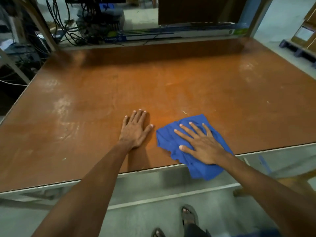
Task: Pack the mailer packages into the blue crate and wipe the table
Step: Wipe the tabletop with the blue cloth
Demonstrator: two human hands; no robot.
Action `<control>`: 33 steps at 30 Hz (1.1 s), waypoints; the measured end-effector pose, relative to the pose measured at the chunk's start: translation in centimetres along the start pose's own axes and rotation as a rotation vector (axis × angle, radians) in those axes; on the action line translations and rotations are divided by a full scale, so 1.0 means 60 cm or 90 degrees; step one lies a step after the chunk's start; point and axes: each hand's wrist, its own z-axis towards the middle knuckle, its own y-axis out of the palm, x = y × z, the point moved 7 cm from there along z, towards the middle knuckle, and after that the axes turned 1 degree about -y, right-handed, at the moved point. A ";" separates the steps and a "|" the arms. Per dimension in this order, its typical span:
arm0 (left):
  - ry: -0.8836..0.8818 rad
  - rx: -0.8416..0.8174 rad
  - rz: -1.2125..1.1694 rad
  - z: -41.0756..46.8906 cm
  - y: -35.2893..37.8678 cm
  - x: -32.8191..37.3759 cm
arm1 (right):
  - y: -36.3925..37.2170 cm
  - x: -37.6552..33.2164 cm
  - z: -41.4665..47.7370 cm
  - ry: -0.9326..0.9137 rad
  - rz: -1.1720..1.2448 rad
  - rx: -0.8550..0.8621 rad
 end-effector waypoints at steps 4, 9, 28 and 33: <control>0.049 -0.030 -0.008 0.018 0.024 0.084 | 0.001 0.084 -0.019 0.012 0.008 -0.003; 0.055 -0.024 0.011 0.048 0.036 0.120 | -0.002 0.196 -0.007 0.221 0.033 -0.005; -0.023 0.006 0.014 0.323 0.064 0.184 | -0.030 0.539 0.354 0.255 0.089 0.005; -0.051 0.030 0.011 0.454 0.083 0.206 | -0.035 0.517 0.453 0.015 0.055 0.008</control>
